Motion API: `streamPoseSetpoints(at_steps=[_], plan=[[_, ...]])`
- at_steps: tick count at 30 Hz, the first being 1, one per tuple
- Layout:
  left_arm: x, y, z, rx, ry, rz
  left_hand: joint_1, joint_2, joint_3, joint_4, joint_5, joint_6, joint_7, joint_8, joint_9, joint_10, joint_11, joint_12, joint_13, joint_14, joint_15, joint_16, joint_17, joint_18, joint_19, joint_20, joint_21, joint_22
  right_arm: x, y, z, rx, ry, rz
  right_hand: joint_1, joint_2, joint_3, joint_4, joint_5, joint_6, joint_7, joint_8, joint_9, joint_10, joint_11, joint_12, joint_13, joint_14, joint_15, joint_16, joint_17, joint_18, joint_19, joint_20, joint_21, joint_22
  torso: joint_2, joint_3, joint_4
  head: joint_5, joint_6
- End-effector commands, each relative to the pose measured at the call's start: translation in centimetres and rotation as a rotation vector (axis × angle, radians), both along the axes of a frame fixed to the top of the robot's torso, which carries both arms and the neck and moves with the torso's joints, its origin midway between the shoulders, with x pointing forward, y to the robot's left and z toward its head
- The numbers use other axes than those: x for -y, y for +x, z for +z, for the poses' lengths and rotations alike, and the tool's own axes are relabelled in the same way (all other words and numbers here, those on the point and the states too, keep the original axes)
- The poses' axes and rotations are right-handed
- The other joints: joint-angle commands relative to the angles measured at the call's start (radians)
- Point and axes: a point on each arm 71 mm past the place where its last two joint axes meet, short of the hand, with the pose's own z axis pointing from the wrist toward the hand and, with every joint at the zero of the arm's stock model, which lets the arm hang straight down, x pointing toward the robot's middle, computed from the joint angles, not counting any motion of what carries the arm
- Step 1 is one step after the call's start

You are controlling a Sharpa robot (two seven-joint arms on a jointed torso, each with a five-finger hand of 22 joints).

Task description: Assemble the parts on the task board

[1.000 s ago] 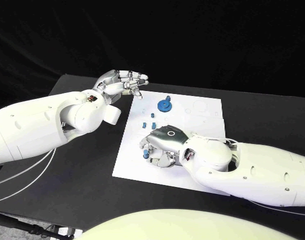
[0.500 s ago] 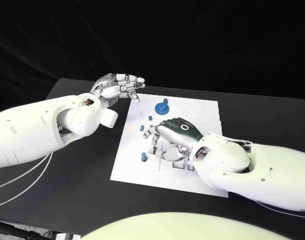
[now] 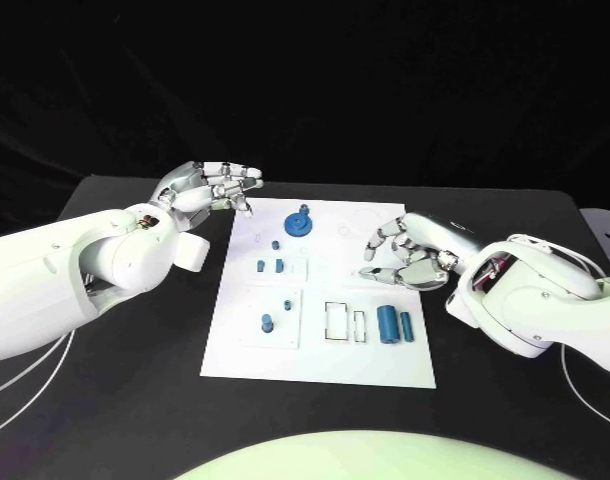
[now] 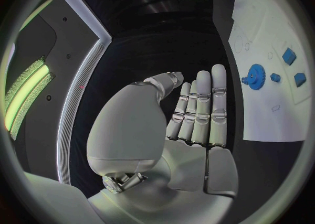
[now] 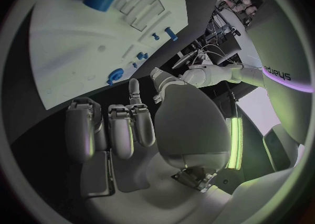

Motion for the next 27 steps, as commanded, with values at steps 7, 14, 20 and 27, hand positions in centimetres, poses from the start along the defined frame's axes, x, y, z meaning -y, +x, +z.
streamPoseSetpoints(at_steps=[7,14,20,27], plan=[[0.3,-0.5,0.0,0.011,-0.018,-0.026,-0.001,0.006,-0.001,-0.005,0.0,0.007,-0.002,0.006,-0.001,-0.006,0.0,0.005,-0.002,-0.008,-0.001,-0.005,-0.001,0.014,-0.008,-0.001,0.005,0.002,3.0,-2.5,-1.8,-0.133,-0.079,-0.131,-0.037,0.003,-0.053,0.02,0.01,-0.014,-0.003,0.023,0.02,0.075,-0.002,0.027,0.218,0.091,-0.01,0.01,0.186,-0.023,0.076,-0.006,0.061,0.231,-0.008,-0.0043,-0.0205,-0.031,-0.005],[0.5,-0.7,0.0,0.01,-0.021,-0.032,-0.004,0.006,-0.002,-0.004,0.0,0.006,-0.003,0.006,-0.001,-0.005,0.0,0.006,-0.002,-0.008,-0.001,-0.005,-0.002,0.014,-0.009,0.0,0.004,0.002,3.0,-3.7,-3.1,-0.14,-0.154,-0.159,-0.075,0.01,-0.106,0.022,0.018,-0.008,-0.009,0.032,0.027,0.072,-0.006,0.023,0.215,0.091,-0.014,0.011,0.19,-0.028,0.083,-0.009,0.083,0.238,-0.012,-0.0086,-0.0193,-0.038,-0.013],[0.4,-0.8,0.0,0.009,-0.02,-0.031,-0.004,0.006,-0.002,-0.004,0.0,0.006,-0.003,0.006,-0.001,-0.005,0.0,0.006,-0.002,-0.008,-0.001,-0.005,-0.002,0.014,-0.009,0.0,0.004,0.002,2.3,-4.2,-4.2,-0.154,-0.191,-0.157,-0.092,0.02,-0.142,0.022,0.04,-0.005,-0.012,0.036,0.03,0.071,-0.009,0.02,0.213,0.091,-0.017,0.011,0.189,-0.028,0.083,-0.011,0.086,0.24,-0.012,-0.0094,-0.0184,-0.035,-0.016],[0.3,-0.8,0.0,0.008,-0.02,-0.032,-0.004,0.006,-0.002,-0.004,0.0,0.006,-0.003,0.006,-0.001,-0.005,0.0,0.006,-0.002,-0.008,-0.001,-0.005,-0.002,0.014,-0.009,0.0,0.004,0.002,1.6,-4.4,-5.4,-0.169,-0.218,-0.15,-0.096,0.023,-0.149,0.023,0.041,-0.003,-0.013,0.037,0.031,0.071,-0.01,0.021,0.214,0.091,-0.017,0.011,0.189,-0.028,0.084,-0.012,0.087,0.24,-0.011,-0.0089,-0.0195,-0.029,-0.019]])
